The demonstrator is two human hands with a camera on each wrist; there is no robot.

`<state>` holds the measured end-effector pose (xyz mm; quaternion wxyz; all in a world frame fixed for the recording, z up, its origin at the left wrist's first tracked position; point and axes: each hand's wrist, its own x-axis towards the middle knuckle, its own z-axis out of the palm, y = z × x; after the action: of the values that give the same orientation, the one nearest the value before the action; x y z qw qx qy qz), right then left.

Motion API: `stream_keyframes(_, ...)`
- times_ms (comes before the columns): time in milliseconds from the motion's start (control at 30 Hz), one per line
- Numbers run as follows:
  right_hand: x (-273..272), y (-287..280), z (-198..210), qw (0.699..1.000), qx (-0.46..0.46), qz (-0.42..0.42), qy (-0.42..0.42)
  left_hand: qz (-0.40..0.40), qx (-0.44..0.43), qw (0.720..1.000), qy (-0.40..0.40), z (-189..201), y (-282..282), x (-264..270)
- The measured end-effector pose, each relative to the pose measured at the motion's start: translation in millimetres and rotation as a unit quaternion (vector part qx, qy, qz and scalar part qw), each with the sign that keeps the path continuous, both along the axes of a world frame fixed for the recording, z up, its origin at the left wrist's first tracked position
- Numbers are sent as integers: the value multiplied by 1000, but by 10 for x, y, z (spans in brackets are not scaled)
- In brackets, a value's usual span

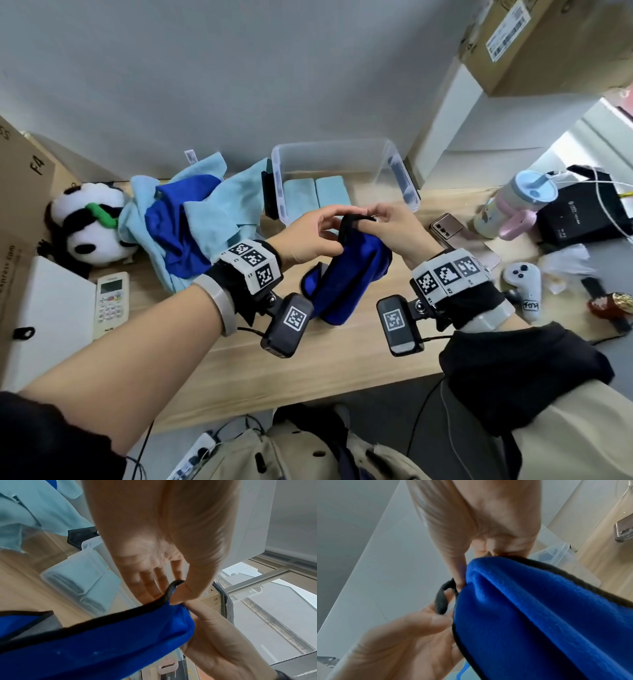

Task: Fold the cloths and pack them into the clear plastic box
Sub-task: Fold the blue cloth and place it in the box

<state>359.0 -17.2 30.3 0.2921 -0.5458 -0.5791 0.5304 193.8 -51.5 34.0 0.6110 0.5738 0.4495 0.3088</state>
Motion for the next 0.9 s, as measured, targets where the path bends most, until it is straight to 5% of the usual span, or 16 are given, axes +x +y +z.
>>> stream_keyframes(300, 291, -93, -158, 990, -98, 91, 45, 195, 10, 981, -1, -61, 40, 266)
stream_keyframes(467, 537, -263, -442, 958, -119, 195, -173, 288, 22, 955, -64, 14, 94, 209)
stream_keyframes(567, 712, -255, -636, 957, -126, 142, -221, 363, 29, 928, -82, 2, 119, 84)
stream_keyframes(767, 979, -18, -596, 996, -65, -57, -29, 429, 26, 903, -22, -240, 86, -284)
stream_keyframes(900, 931, 150, -229, 993, -19, -89, 80, 452, 23, 892, -8, -284, 125, -410)
